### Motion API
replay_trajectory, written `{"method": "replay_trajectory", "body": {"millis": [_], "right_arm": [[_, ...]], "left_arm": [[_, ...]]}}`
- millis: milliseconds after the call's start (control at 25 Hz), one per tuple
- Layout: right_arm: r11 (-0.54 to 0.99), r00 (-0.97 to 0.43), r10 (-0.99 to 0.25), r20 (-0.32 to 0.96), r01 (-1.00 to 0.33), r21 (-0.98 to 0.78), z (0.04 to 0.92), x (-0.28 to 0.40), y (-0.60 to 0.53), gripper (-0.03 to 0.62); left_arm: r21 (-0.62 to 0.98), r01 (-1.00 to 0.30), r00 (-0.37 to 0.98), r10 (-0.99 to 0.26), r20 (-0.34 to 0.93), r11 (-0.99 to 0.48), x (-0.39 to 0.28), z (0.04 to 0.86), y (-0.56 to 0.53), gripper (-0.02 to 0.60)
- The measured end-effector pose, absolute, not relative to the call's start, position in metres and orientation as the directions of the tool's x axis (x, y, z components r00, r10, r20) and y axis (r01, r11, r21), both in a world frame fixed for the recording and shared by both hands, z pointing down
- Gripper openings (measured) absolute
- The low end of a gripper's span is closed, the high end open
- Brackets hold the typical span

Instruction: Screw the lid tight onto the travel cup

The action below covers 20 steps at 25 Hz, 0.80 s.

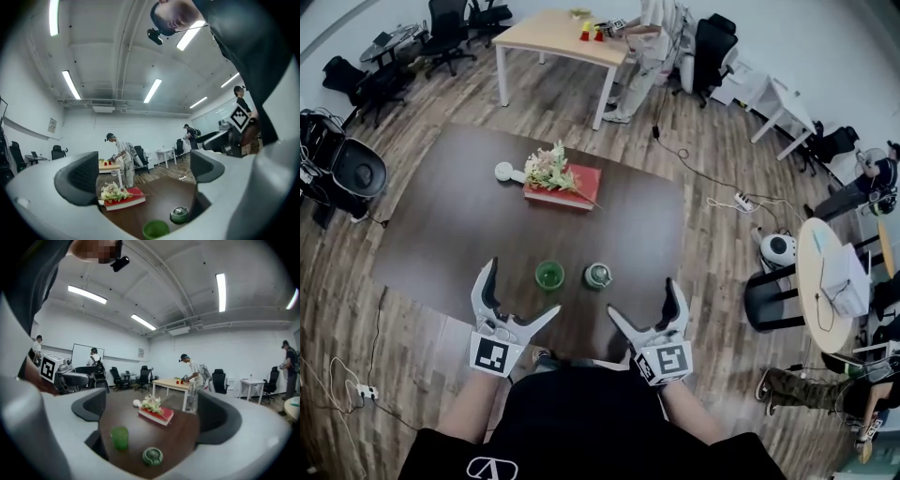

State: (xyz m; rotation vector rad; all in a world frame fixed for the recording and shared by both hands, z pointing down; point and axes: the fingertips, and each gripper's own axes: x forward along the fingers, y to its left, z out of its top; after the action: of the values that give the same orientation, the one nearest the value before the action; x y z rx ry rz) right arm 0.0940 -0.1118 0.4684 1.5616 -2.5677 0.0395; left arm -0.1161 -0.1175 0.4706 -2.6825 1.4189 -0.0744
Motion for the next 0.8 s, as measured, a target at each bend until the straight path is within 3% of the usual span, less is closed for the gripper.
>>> {"method": "replay_trajectory", "body": {"millis": [40, 280, 520, 800], "right_arm": [[0.488, -0.476, -0.861, 0.179, -0.873, 0.025, 0.482, 0.091, -0.120, 0.599], [0.538, -0.498, -0.803, 0.326, -0.842, 0.040, 0.544, 0.090, -0.157, 0.598], [0.525, -0.465, -0.722, 0.513, -0.850, -0.032, 0.659, 0.097, -0.185, 0.598], [0.559, -0.453, -0.648, 0.613, -0.829, -0.021, 0.767, 0.086, -0.218, 0.597]], "left_arm": [[-0.098, -0.820, 0.564, -0.825, 0.023, -0.564, -0.113, 0.487, -0.121, 0.588], [-0.085, -0.797, 0.576, -0.795, 0.191, -0.598, -0.101, 0.615, -0.161, 0.588], [-0.061, -0.782, 0.560, -0.742, 0.369, -0.620, -0.083, 0.755, -0.202, 0.588], [-0.033, -0.787, 0.551, -0.726, 0.412, -0.616, -0.063, 0.806, -0.235, 0.581]]}}
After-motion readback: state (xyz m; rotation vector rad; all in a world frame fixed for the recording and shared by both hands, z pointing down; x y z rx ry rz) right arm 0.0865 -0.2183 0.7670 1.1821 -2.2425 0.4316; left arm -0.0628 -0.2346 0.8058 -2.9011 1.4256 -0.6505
